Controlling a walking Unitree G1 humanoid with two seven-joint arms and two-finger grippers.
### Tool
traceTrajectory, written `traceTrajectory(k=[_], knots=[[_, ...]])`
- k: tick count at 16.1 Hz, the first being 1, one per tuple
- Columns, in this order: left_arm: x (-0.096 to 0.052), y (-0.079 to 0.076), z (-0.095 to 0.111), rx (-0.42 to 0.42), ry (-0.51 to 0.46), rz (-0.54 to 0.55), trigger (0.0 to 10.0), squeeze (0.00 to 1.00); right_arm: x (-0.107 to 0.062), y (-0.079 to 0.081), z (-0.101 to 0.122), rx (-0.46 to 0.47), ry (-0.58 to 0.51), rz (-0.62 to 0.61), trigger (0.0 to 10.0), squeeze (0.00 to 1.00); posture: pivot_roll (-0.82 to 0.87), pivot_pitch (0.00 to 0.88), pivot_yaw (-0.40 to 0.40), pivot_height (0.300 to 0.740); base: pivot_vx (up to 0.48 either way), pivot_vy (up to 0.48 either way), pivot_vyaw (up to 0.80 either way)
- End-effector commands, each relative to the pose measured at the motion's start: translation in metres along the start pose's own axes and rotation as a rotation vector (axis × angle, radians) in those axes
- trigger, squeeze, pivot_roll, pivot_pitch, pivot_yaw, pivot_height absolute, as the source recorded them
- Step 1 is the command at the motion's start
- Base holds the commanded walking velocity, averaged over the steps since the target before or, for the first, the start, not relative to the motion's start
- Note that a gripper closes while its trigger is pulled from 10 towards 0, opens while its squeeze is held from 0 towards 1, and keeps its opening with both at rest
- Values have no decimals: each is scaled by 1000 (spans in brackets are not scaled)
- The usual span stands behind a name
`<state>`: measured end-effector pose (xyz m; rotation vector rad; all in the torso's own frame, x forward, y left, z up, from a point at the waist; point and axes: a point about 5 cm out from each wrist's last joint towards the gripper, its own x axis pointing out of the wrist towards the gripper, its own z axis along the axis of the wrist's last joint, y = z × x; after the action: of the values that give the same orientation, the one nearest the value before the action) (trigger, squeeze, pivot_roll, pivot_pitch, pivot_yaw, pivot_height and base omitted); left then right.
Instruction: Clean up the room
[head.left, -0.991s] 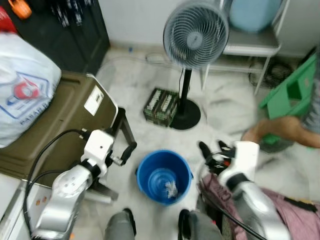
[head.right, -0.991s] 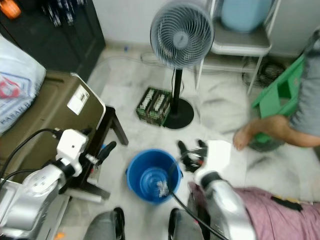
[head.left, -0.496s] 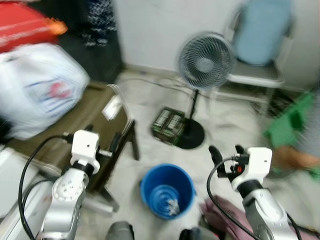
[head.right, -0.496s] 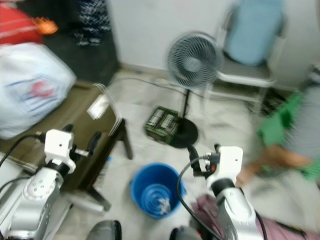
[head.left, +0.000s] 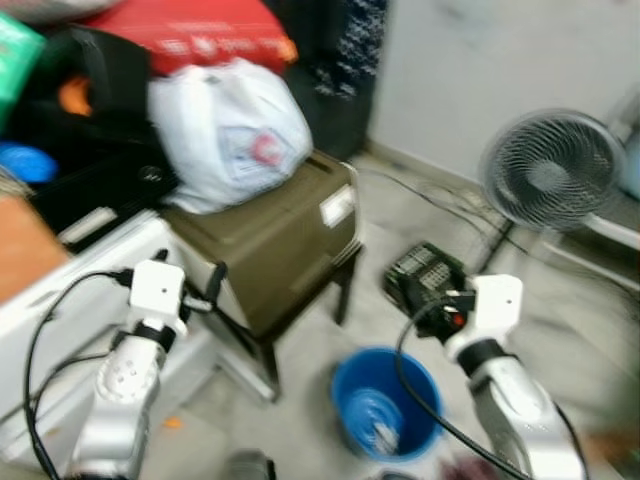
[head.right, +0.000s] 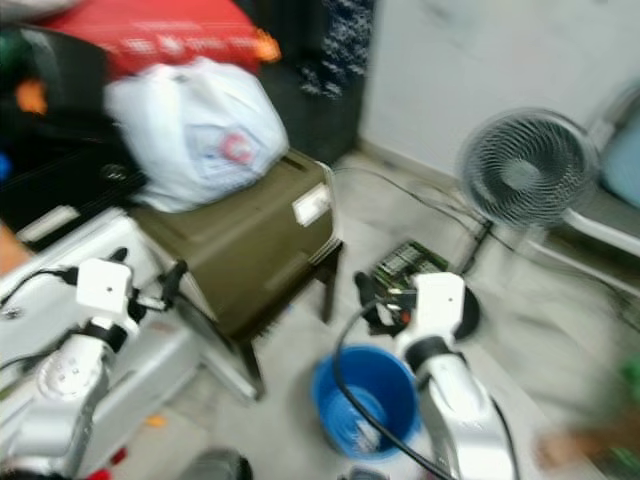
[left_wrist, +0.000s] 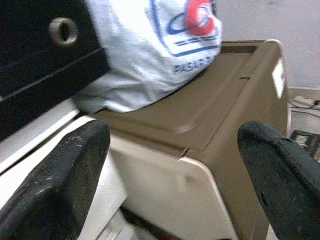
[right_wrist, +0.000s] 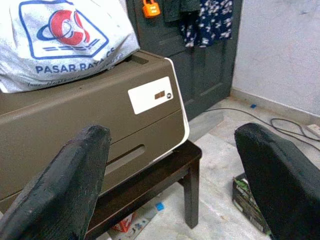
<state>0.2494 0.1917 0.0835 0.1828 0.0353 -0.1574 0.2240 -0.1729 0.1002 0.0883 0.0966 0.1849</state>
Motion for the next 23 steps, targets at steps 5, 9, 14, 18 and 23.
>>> traceTrajectory(k=[5,9,14,18,23], knots=[[1,-3,-3,14,9,-34,10000,0,1,0,2,12,-14,-22,10000,0,-86,16,26,740,0,0,800],[-1,-3,-3,8,13,-39,10000,0,1,2,0,16,-9,-12,10000,0,-75,19,18,740,0,0,800],[-5,0,-5,17,17,-30,10000,0,4,2,1,17,-10,-6,10000,0,-70,21,13,740,0,0,800],[-5,0,-5,16,23,-43,10000,0,5,3,2,19,-11,-3,10000,0,-71,26,16,740,0,0,800],[-11,-4,-8,28,27,-63,10000,0,1,3,0,24,-7,-7,10000,0,-72,36,12,740,0,0,800]])
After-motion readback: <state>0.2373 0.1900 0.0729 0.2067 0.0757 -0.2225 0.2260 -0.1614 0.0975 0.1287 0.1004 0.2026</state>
